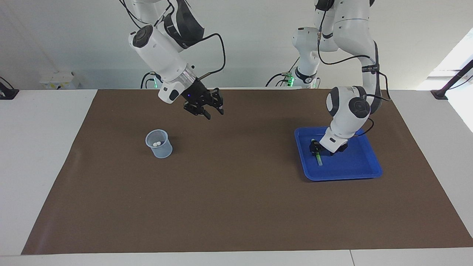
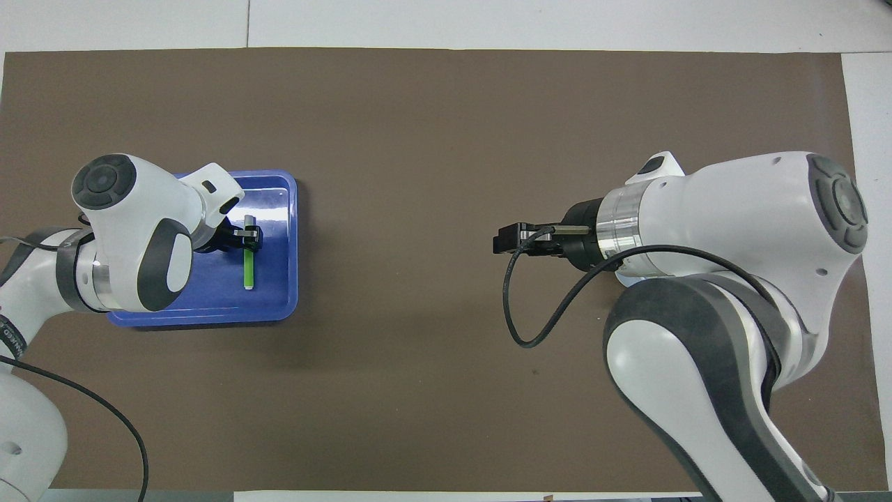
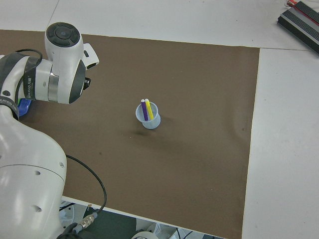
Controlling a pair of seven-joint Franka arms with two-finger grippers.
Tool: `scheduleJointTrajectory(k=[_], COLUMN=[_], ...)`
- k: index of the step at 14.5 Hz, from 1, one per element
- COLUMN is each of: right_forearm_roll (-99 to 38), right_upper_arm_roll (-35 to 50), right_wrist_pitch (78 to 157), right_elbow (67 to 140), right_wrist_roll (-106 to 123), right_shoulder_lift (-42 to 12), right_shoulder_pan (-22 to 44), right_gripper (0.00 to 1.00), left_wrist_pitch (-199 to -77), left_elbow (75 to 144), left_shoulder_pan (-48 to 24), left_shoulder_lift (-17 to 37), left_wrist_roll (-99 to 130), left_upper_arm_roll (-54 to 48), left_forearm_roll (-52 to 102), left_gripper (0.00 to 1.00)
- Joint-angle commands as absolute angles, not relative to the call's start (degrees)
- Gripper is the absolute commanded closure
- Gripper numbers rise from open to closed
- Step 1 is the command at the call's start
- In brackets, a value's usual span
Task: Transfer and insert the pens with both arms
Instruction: 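Grasp the green pen with the left gripper while the right gripper withdraws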
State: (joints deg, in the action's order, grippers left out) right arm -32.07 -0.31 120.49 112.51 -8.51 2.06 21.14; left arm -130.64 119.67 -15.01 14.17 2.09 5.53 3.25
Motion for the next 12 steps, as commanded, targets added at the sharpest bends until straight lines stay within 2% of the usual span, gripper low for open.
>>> scheduleJointTrajectory(k=[1, 7, 12], right_forearm_roll=[-33.57, -33.57, -33.66], right_upper_arm_roll=[-0.18, -0.09, -0.09], right_wrist_pitch=[121.38, 121.38, 121.46], right_elbow=[113.38, 113.38, 113.38], right_wrist_roll=[-8.97, -9.05, -10.10], right_shoulder_lift=[2.72, 2.72, 2.72], right_shoulder_pan=[21.00, 21.01, 21.01], right_gripper=[0.43, 0.43, 0.42], left_wrist_pitch=[-130.52, -124.38, -104.37], left_elbow=[119.71, 115.50, 102.07], left_shoulder_pan=[-15.47, -14.77, -14.24], left_shoulder_lift=[14.59, 14.50, 13.71], left_wrist_roll=[2.99, 3.08, 9.63], left_upper_arm_roll=[5.89, 5.98, 6.50], left_forearm_roll=[2.55, 5.27, 10.62], left_gripper=[1.00, 1.00, 1.00])
